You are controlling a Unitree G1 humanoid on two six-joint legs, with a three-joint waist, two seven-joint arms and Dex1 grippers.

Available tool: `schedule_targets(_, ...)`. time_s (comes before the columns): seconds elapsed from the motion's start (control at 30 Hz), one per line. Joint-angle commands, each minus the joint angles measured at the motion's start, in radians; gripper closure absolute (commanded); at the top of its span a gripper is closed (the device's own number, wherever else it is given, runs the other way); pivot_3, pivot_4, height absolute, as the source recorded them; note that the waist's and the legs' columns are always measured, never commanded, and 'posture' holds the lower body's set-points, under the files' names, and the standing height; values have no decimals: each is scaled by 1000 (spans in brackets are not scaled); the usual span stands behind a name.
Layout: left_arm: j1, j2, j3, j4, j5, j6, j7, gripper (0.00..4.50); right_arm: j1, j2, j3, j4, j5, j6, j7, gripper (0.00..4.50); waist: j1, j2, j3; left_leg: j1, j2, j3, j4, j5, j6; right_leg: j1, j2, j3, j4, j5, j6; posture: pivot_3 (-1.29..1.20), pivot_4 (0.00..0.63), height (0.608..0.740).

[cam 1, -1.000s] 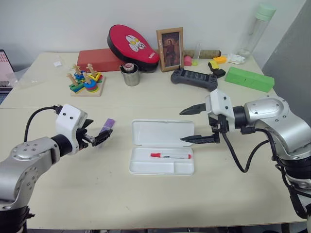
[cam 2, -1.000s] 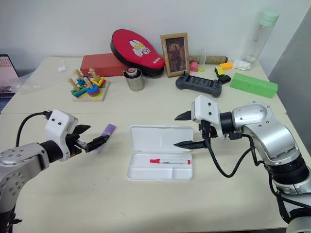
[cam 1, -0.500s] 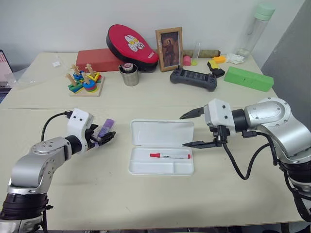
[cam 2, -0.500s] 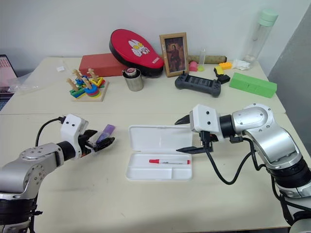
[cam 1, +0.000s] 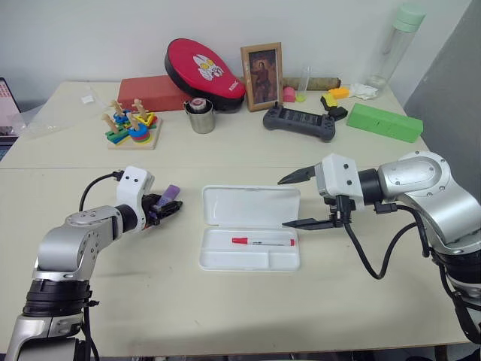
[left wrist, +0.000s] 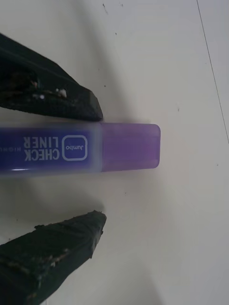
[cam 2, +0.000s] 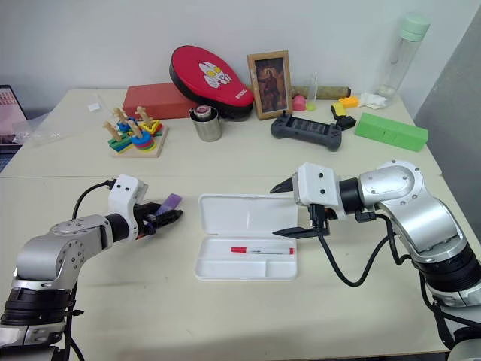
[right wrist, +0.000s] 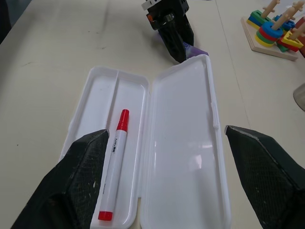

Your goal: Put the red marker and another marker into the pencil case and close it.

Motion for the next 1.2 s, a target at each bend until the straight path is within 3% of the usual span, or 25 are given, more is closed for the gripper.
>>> schedule_targets(0.03, 13, 5, 4, 2, 10, 26, -14, 2214, 0, -5, -15, -28, -2, -21, -7, 389, 0, 0, 0, 0, 0, 0, 0, 0, 0, 0, 0, 0, 0, 0, 0, 0, 150, 740)
schedule_targets(0.2, 26, 14, 5, -14, 16, 29, -28, 3261, 3, -5, -12, -27, -8, -25, -8, 389, 0, 0, 0, 0, 0, 0, 0, 0, 0, 0, 0, 0, 0, 0, 0, 0, 150, 740)
schedule_targets(0.57, 79, 51, 28, -98, 40, -5, -54, 3283, 6, -4, -13, -25, -16, -33, -1, 389, -1, 0, 0, 0, 0, 0, 0, 0, 0, 0, 0, 0, 0, 0, 0, 0, 150, 740)
schedule_targets(0.83, 95, 115, 123, -298, -45, 27, -116, 3283, 11, -16, -21, -19, -17, -39, 10, 389, -1, 0, 0, -1, 0, 0, 0, 0, 0, 0, 0, 0, 0, 0, 0, 0, 150, 740)
schedule_targets(1.0, 58, 181, 137, -401, -65, 6, -163, 3283, 18, -21, -21, -7, -30, -48, 3, 389, -1, 0, 0, -1, 0, 0, 0, 0, 0, 0, 0, 0, 0, 0, 0, 0, 150, 740)
schedule_targets(1.2, 36, 234, 135, -538, -191, 24, -304, 3283, 15, -35, -23, 13, -39, -55, 9, 389, -1, 0, 0, -1, 0, 0, 0, 0, 0, 0, 0, 0, -1, 0, 0, 0, 150, 740)
